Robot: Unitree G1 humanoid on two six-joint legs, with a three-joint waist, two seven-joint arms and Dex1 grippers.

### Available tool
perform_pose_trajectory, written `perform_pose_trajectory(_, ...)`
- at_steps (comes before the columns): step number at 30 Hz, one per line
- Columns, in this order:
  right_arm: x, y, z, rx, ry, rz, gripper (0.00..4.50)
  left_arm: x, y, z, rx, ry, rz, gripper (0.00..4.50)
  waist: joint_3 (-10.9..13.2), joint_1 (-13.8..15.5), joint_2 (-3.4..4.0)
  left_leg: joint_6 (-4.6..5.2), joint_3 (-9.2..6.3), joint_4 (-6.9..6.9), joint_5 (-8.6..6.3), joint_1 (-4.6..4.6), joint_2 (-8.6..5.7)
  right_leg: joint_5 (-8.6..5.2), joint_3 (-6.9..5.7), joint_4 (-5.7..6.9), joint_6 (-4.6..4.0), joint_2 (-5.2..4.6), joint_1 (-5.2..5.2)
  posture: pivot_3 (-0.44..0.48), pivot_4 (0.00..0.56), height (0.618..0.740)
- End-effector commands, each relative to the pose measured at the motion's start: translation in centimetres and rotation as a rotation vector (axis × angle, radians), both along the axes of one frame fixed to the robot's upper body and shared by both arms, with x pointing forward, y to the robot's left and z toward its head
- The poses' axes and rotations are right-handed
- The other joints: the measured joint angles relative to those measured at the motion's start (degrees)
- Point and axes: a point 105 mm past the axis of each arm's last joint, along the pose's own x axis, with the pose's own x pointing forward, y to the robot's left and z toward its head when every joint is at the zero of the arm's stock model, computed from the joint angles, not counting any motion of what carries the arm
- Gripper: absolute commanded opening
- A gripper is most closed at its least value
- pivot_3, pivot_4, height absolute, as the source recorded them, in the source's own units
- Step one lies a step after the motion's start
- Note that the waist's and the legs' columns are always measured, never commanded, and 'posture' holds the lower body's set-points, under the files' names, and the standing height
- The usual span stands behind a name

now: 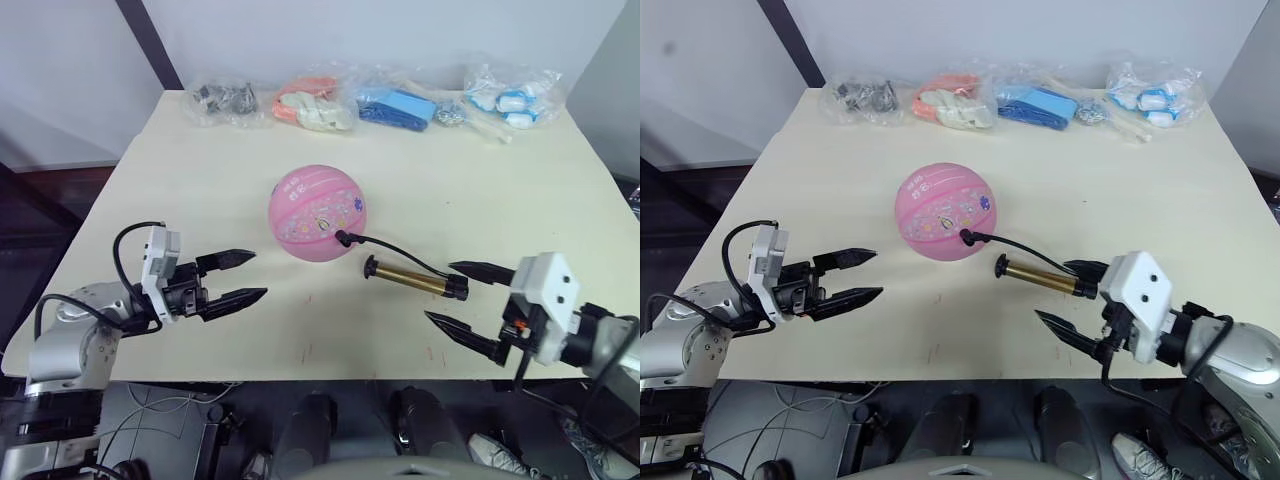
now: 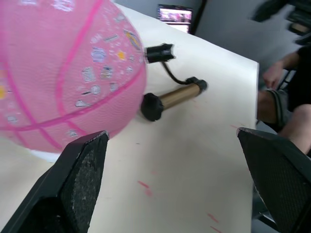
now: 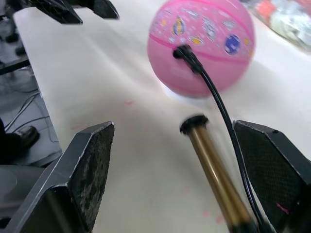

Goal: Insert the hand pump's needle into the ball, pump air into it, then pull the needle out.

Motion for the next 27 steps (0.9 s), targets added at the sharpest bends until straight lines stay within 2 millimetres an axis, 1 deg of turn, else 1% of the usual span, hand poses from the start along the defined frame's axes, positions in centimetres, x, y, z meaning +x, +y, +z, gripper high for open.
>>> perform_pose_trajectory(1,-1.5,-1.3,2.1,-0.022,-0.115,-0.012,4.08,1.3,0.3,3.2,0.015,-0.099,0.021,4.50,-0.03,0.72,-0.05,0.00,-0.08,0.01,0.00,0.00,-0.02,0.00,-0.04,0.00,0.01,0.02,0.03,0.000,0.150,0.740)
perform_pose_trajectory(5,-1.5,-1.1,2.5,-0.019,-0.129,0.003,4.08,3.5,0.5,5.2,0.029,-0.150,0.028,4.50,-0.07,1.05,-0.10,0.00,-0.03,0.08,0.00,0.30,0.05,0.05,-0.03,-0.02,0.00,0.15,0.34,0.000,0.150,0.740)
perform_pose_trajectory(8,-0.9,-0.5,2.7,-0.013,-0.141,0.011,4.08,5.4,-0.4,6.8,0.007,-0.188,0.027,4.50,-0.09,0.89,-0.14,0.00,-0.04,0.16,0.00,0.31,0.09,0.07,-0.04,-0.03,0.02,0.23,0.39,0.000,0.150,0.740)
perform_pose_trajectory(10,-0.6,-0.3,2.9,-0.009,-0.147,0.017,4.08,6.1,-1.4,7.0,0.018,-0.196,0.006,4.50,-0.09,0.92,-0.14,0.00,-0.04,0.17,0.00,0.27,0.07,0.08,-0.02,-0.05,0.00,0.23,0.38,0.000,0.150,0.740)
perform_pose_trajectory(13,-0.1,0.3,3.0,-0.003,-0.146,0.026,4.08,7.3,-2.2,7.2,0.016,-0.201,0.012,4.50,-0.10,0.88,-0.15,0.00,-0.03,0.17,0.00,0.23,0.03,0.08,0.05,-0.07,-0.01,0.21,0.36,0.000,0.150,0.740)
perform_pose_trajectory(16,0.5,0.7,2.9,-0.009,-0.138,0.042,4.08,9.4,-3.8,6.2,0.082,-0.190,0.041,4.50,-0.09,1.09,-0.18,0.01,-0.10,0.18,-0.01,0.13,0.01,0.08,0.00,-0.07,-0.01,0.20,0.30,0.000,0.150,0.740)
perform_pose_trajectory(18,0.9,1.3,2.8,-0.018,-0.138,0.057,4.08,10.2,-4.6,5.8,0.103,-0.209,0.037,4.50,-0.09,1.21,-0.19,0.02,-0.15,0.21,-0.01,0.10,-0.04,0.10,-0.02,-0.07,0.01,0.19,0.30,0.000,0.150,0.740)
perform_pose_trajectory(19,1.0,1.5,2.8,-0.021,-0.138,0.063,4.08,10.4,-4.8,5.8,0.099,-0.213,0.033,4.50,-0.09,1.19,-0.19,0.02,-0.14,0.24,-0.01,0.10,-0.07,0.11,-0.01,-0.07,0.04,0.17,0.31,0.000,0.150,0.740)
perform_pose_trajectory(22,1.6,2.3,2.6,-0.028,-0.134,0.077,4.08,10.9,-5.5,4.8,0.126,-0.205,0.025,4.50,-0.09,0.85,-0.19,0.02,-0.10,0.25,-0.01,0.11,-0.06,0.12,0.05,-0.06,0.05,0.18,0.30,0.000,0.150,0.740)
perform_pose_trajectory(23,1.9,2.7,2.4,-0.031,-0.129,0.081,4.08,11.2,-5.6,4.3,0.136,-0.198,0.044,4.50,-0.09,0.81,-0.20,0.02,-0.11,0.25,-0.01,0.11,-0.05,0.12,0.04,-0.05,0.04,0.18,0.30,0.000,0.150,0.740)
perform_pose_trajectory(26,3.1,3.6,1.9,-0.076,-0.148,0.091,4.08,11.3,-5.7,2.6,0.204,-0.191,0.046,4.50,-0.10,0.94,-0.19,0.02,-0.12,0.25,0.00,0.14,-0.05,0.12,0.03,-0.03,0.05,0.18,0.30,0.000,0.150,0.740)
perform_pose_trajectory(27,3.7,3.9,1.7,-0.081,-0.147,0.086,4.08,11.3,-5.7,2.3,0.206,-0.185,0.048,4.50,-0.10,1.04,-0.19,0.02,-0.12,0.25,0.00,0.15,-0.06,0.12,0.04,-0.04,0.05,0.18,0.31,0.000,0.150,0.740)
